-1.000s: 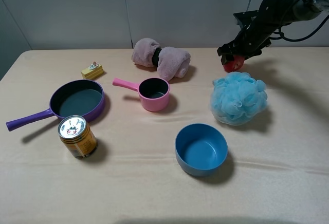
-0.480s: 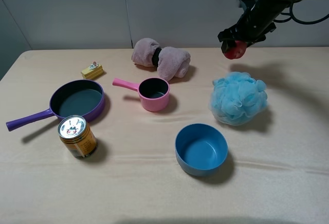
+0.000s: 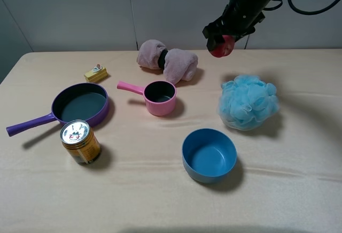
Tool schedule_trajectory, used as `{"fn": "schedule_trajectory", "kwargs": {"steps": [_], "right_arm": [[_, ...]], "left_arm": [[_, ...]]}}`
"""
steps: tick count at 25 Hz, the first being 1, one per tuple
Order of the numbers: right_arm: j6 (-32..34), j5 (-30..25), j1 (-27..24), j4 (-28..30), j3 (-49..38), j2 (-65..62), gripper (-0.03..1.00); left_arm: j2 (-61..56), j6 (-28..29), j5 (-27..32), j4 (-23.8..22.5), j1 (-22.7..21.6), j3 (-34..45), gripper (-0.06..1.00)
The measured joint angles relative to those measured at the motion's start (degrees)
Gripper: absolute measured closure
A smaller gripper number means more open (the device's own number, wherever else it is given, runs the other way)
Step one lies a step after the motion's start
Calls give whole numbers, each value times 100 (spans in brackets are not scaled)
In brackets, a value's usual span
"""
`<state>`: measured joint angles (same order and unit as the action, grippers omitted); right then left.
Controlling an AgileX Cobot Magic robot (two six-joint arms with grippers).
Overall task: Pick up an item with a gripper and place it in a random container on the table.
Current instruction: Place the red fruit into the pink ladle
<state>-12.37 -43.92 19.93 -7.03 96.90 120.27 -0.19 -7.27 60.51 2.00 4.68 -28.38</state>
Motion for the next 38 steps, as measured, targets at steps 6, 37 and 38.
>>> {"fn": "schedule_trajectory", "kwargs": {"steps": [6, 37, 38], "right_arm": [[2, -81, 680, 7, 29, 0, 46], [-256, -153, 2018, 194, -121, 229, 46], [-271, -118, 2018, 194, -172, 229, 46]], "left_arm": [[0, 0, 0, 0, 0, 0, -5], [0, 0, 0, -11, 0, 0, -5], [0, 0, 0, -11, 0, 0, -5]]}}
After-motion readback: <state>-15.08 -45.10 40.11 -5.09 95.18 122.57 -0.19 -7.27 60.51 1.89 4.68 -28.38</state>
